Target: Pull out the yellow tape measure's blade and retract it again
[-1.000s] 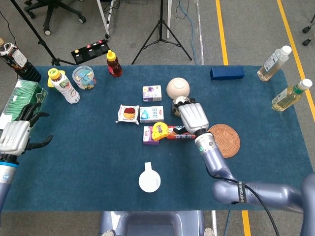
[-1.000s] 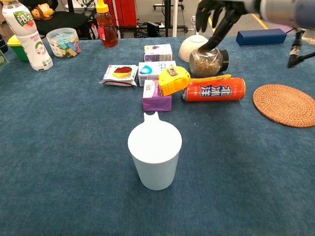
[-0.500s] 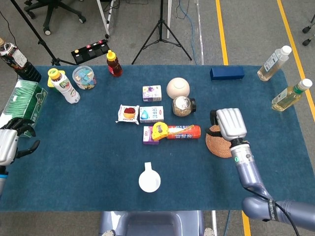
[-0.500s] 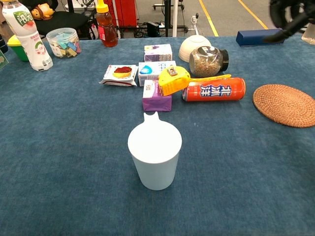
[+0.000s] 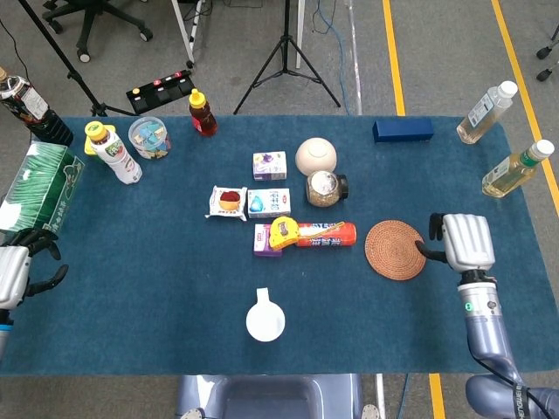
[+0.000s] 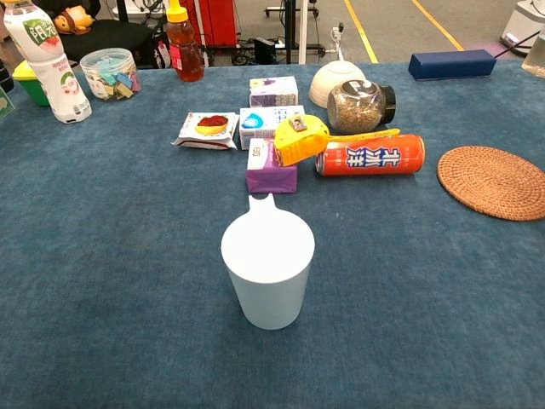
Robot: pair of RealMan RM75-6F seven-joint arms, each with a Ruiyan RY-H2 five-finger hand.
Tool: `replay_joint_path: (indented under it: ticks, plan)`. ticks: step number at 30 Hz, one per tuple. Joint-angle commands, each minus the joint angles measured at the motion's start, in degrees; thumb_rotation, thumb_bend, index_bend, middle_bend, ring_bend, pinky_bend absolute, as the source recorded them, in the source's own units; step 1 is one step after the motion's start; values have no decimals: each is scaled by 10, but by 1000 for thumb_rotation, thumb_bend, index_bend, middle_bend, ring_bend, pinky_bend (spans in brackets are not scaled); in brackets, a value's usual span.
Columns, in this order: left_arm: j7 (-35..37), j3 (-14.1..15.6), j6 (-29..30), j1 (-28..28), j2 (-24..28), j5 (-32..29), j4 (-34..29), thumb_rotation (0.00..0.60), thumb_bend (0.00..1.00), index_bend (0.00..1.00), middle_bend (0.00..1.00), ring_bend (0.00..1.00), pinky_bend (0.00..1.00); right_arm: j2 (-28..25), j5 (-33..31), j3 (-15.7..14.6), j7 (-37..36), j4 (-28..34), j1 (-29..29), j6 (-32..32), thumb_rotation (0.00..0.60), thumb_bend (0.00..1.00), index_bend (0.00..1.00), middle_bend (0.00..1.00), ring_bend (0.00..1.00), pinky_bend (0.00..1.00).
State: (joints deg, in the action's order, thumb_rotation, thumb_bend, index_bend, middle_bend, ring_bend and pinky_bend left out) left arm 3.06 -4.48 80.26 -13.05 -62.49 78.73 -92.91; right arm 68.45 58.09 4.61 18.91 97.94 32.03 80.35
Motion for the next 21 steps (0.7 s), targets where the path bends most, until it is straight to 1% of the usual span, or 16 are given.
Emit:
replay_joint_path:
  ticks: [1, 4, 10, 16, 21]
  plan:
    - [-4, 7, 1, 6, 1, 7, -11, 600, 278, 554, 363, 251, 451, -7, 8, -8, -1, 4, -24, 14, 510, 264, 683, 668, 658, 692]
    - [-18, 22, 8, 16, 2, 26, -23, 600, 278, 554, 363, 251, 451, -15, 13, -15, -6, 14, -48, 22, 510, 263, 683, 668, 652, 692]
    - [-42, 39, 7, 28, 12, 36, -43, 600, 278, 554, 363, 250, 435, -23, 20, -24, -1, 25, -88, 42, 511, 262, 683, 668, 637, 688]
    - [-47, 47, 18, 38, 16, 58, -60, 600, 278, 554, 363, 251, 421, -26, 43, -29, -1, 41, -127, 74, 509, 259, 683, 668, 631, 683]
    - [-49, 47, 34, 47, 17, 67, -67, 600, 277, 553, 363, 251, 419, -28, 67, -33, 3, 52, -157, 104, 508, 259, 683, 668, 628, 679]
